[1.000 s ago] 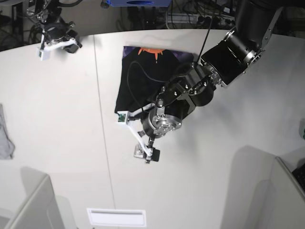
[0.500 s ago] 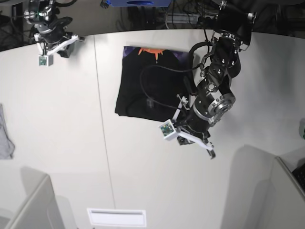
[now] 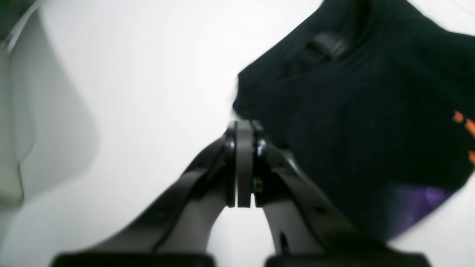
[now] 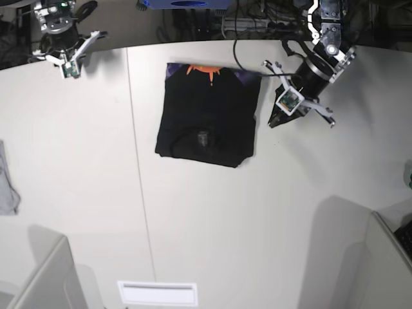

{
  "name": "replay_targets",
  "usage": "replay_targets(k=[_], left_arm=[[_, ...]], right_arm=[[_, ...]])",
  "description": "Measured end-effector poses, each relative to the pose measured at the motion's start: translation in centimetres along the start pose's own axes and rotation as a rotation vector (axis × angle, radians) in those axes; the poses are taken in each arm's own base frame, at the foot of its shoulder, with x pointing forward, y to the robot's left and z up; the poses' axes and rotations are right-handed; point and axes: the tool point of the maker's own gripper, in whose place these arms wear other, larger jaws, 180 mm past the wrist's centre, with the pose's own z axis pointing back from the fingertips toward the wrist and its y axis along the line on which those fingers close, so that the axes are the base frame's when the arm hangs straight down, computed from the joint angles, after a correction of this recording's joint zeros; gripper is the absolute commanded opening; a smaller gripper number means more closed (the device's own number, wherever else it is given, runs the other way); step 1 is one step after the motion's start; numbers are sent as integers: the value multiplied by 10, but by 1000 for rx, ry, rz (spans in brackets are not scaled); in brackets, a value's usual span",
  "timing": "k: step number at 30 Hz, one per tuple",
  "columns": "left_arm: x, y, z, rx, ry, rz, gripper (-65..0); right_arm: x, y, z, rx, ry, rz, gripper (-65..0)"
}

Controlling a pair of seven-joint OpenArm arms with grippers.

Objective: Fold the T-shirt properly

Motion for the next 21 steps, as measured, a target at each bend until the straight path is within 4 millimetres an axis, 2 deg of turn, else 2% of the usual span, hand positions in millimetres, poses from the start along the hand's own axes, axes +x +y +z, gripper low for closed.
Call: replay_targets(k=[2,6,10,13,17,21], left_arm=[[-14,-8,11,-4,35,26,-650],[-47,-46,39,-69,142,85,-650],[-50,-68,64,-86,108,142,-650],[-61,-79,85,-57,101,192,-650],[-95,-100,108,-45,145,260,-650],[-125,-122,126,-64,181,337,-650]], right_arm=[[-1,9,1,52,0,51,-650],[-7,28,0,150,9,130,-650],[-13,33,3,184,20,169,-650],[-19,35,6,193,36,174,-650],[-34,41,16,215,77,176,-650],[-58,48,34,244,143,179,-650]])
